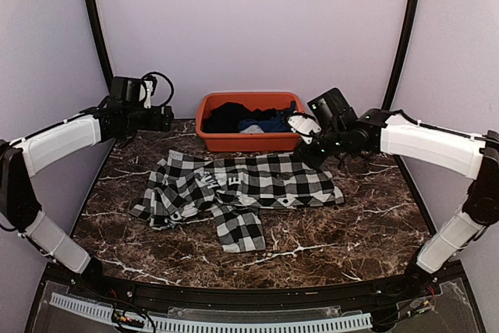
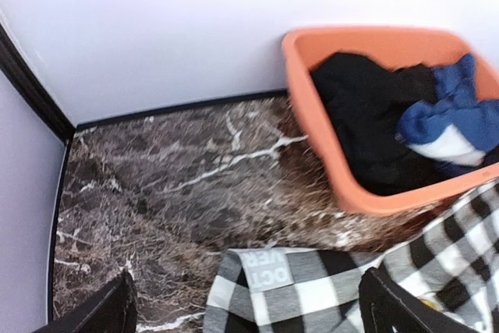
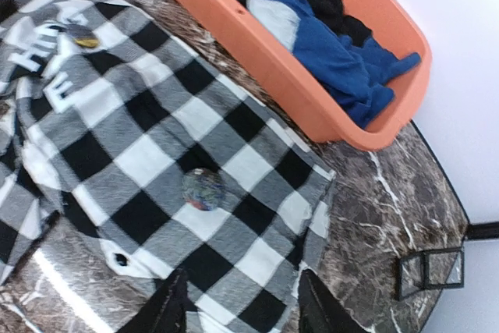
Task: Pin the brooch onto the clothing
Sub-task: Flatten out the clothing with brooches at the center of the board, then smooth out the clothing with brooches at the center of the board.
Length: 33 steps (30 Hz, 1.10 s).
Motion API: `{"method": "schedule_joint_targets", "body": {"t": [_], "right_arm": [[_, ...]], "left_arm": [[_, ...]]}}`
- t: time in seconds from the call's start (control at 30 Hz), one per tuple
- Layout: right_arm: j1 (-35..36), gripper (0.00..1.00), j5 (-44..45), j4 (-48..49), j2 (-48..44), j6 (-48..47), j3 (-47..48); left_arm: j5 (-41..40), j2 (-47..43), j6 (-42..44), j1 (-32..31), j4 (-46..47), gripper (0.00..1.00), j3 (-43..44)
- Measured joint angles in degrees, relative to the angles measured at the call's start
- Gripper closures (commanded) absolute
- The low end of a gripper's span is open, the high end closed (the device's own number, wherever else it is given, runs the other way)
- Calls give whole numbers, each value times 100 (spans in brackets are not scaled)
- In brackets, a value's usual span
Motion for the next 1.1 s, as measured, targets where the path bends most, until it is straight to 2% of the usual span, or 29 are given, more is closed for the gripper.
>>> {"method": "schedule_joint_targets", "body": {"t": [0.13,0.27,0.47,0.63,0.83,1.1], "right_arm": [[348,70,-586,632,-468,-70,-793],[354,74,-1097,1084,-236,-48,-999],[354,77,-1624,1045,1198,278,-116],[348,77,-1884,726,1928,765,31],[201,77,-2267,225,2074,1226,17],[-551,78,-2623,-70,2063,1585,-358]], "left_arm": [[540,-922,-131,-542,-85,18,-149],[1217,-765,-326,-1143,-162,30,-485],[1888,446,-597,-1375,-575,33,-951],[2151,953,-750,-1375,-774,34,-1060],[2262,1165,-640,-1375,-1239,34,-898],[2059,1569,348,-1248,-2153,38,-319]]}}
